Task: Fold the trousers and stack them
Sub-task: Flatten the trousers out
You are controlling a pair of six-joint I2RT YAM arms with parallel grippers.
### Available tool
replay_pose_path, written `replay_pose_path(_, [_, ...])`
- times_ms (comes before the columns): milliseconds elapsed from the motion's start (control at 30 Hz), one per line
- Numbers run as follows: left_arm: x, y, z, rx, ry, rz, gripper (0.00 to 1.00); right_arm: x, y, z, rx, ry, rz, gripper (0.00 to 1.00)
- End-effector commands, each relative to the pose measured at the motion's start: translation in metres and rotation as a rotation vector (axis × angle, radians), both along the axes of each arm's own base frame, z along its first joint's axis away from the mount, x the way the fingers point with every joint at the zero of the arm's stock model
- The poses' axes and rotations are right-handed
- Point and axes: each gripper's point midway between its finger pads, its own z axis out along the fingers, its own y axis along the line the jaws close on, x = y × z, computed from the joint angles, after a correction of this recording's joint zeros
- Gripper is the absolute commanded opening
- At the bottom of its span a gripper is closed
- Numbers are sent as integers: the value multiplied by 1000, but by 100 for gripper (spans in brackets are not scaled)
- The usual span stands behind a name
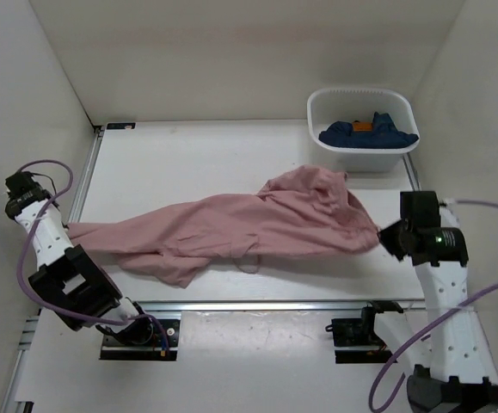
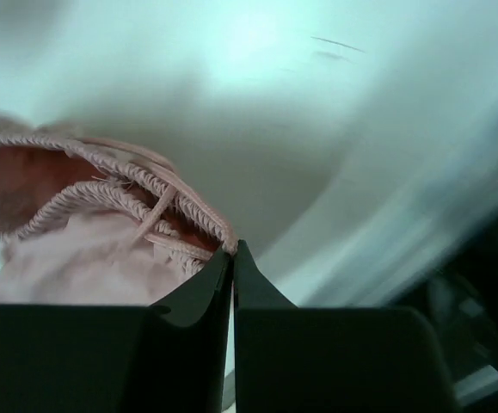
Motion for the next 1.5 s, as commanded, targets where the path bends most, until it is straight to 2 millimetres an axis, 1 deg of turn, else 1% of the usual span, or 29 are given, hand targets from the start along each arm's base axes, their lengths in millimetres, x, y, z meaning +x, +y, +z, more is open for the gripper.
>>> replay_pose_path(0, [-34, 0, 13, 32, 78, 70, 14, -68, -50, -33, -104, 182, -353, 0])
replay_pose_path(67, [-42, 2, 17, 47, 89, 90, 14, -79, -64, -22, -156, 162, -422, 0])
replay_pose_path(133, [-38, 7, 27, 72, 72, 96, 14, -74, -73, -7, -203, 130, -437, 0])
replay_pose_path(167, [-29, 13, 40, 91, 34, 93, 14, -61, -76, 8, -220, 101, -429, 0])
replay_pose_path(267, [-10, 18, 54, 79, 9, 65, 14, -26, -78, 32, -263, 67, -345, 0])
replay_pose_path(300, [-6, 16, 54, 73, 17, 52, 14, -2, -76, 43, -252, -3, -316, 0])
replay_pose_path(333, [1, 10, 50, 57, 36, 22, 14, 18, -69, 41, -239, 14, -250, 0])
replay_pose_path(400, [17, 4, 55, 41, 5, -23, 14, 57, -64, 76, -220, -99, -217, 0])
replay_pose_path(467, [32, -2, 58, 33, 14, -63, 14, 90, -66, 87, -244, -88, -187, 0])
replay_pose_path(500, [42, 0, 74, 57, -18, -73, 14, 105, -65, 125, -239, -180, -180, 0])
replay_pose_path(533, [45, 3, 81, 65, -30, -73, 14, 121, -67, 128, -242, -165, -173, 0])
replay_pose_path(567, [51, 4, 90, 82, -38, -80, 14, 126, -74, 141, -237, -188, -184, 0])
replay_pose_path(600, [56, 9, 109, 113, -63, -72, 14, 130, -77, 170, -233, -255, -187, 0])
replay_pose_path(667, [57, 11, 128, 141, -88, -66, 14, 119, -90, 172, -241, -220, -227, 0])
replay_pose_path(767, [34, 23, 134, 162, -78, -1, 14, 73, -93, 145, -262, -134, -268, 0])
replay_pose_path(800, [14, 22, 135, 163, -75, 32, 14, 57, -93, 131, -250, -108, -311, 0])
replay_pose_path(833, [-4, 16, 109, 123, -7, 51, 14, 23, -97, 100, -268, -42, -357, 0])
replay_pose_path(933, [-59, 0, 77, 96, 91, 122, 14, -50, -98, 37, -262, 89, -512, 0])
replay_pose_path(967, [-82, -16, 42, 41, 196, 126, 14, -73, -98, 23, -270, 147, -546, 0])
replay_pose_path(1000, [-100, -26, 32, 25, 230, 141, 14, -86, -100, 14, -283, 165, -582, 2])
replay_pose_path(1100, [-148, -61, -15, -92, 403, 153, 14, -110, -103, -8, -299, 169, -641, 49])
replay_pose_path(1133, [-161, -71, -21, -117, 456, 152, 18, -112, -105, -11, -309, 176, -651, 72])
replay_pose_path(1167, [-175, -79, -30, -150, 510, 160, 40, -112, -108, -9, -326, 168, -668, 81])
replay_pose_path(1233, [-175, -79, -29, -145, 503, 161, 59, -111, -112, -9, -349, 189, -671, 89])
replay_pose_path(1267, [-164, -69, -27, -103, 454, 169, 65, -107, -112, -2, -351, 180, -662, 91])
replay_pose_path(1300, [-146, -54, -14, -62, 376, 172, 71, -90, -116, 3, -369, 149, -641, 91])
replay_pose_path(1367, [-106, -43, 2, -30, 308, 95, 72, -63, -110, 6, -387, 158, -430, 86])
replay_pose_path(1400, [-72, -34, 30, -8, 197, 51, 72, -37, -106, 9, -370, 117, -370, 84])
replay_pose_path(1467, [-23, -47, 41, -66, 158, -90, 74, -9, -87, -1, -307, 142, -189, 84])
